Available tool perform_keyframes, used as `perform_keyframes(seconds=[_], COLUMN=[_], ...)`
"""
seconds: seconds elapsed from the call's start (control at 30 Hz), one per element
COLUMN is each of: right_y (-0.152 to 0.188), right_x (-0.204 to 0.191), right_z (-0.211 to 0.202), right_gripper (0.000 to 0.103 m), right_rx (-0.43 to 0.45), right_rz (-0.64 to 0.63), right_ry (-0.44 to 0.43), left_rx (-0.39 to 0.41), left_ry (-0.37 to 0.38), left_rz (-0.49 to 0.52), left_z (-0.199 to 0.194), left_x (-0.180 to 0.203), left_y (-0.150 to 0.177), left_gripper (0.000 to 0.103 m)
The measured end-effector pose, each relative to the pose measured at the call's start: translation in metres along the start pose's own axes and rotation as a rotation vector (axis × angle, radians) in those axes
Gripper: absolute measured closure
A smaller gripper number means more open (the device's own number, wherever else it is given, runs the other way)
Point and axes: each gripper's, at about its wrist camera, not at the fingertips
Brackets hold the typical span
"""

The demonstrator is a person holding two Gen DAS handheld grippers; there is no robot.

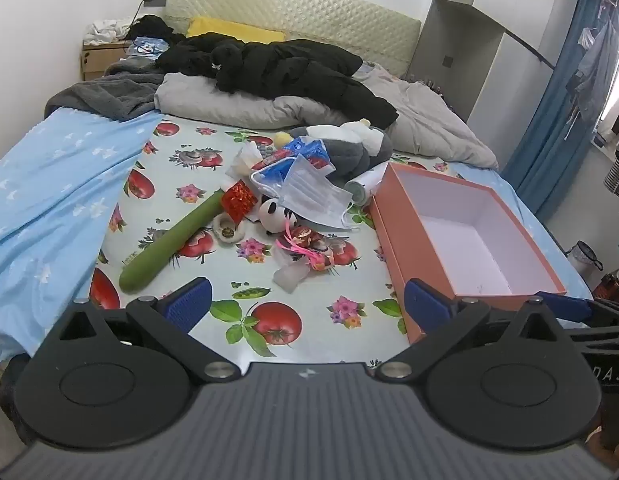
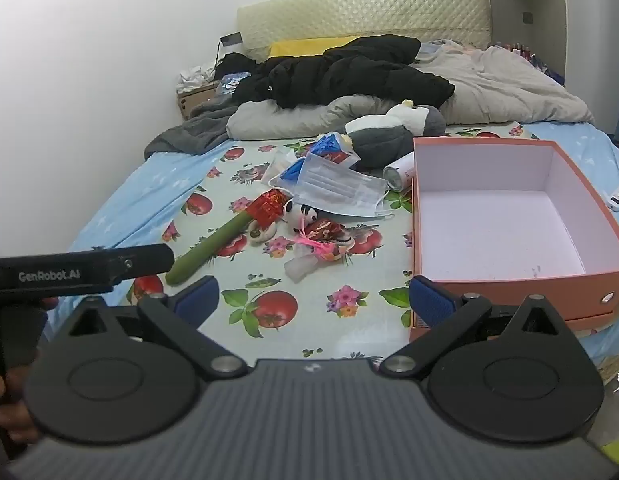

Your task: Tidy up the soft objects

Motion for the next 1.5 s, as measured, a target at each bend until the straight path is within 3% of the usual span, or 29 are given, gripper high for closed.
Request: perform_keyframes(seconds=[1.5], right_y=[-0.001], right_x=[0.001], right_z=[0.017], right_gripper=[0.000], right_rx=[-0.028], right_rz=[0.047], right_ry=[-0.018], left_rx=[-0.020], left_ry=[-0.007], left_rz=[-0.025], left_z=[0.017], left_x=[-0.012], left_y=[0.001], left_gripper=[0.000])
Point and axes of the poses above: each gripper's, at about its wrist camera, not at the fingertips, and z roughly the way its jaws point, x to its right, y to its underside, and after that the axes turned 6 degrees about -x, right-handed
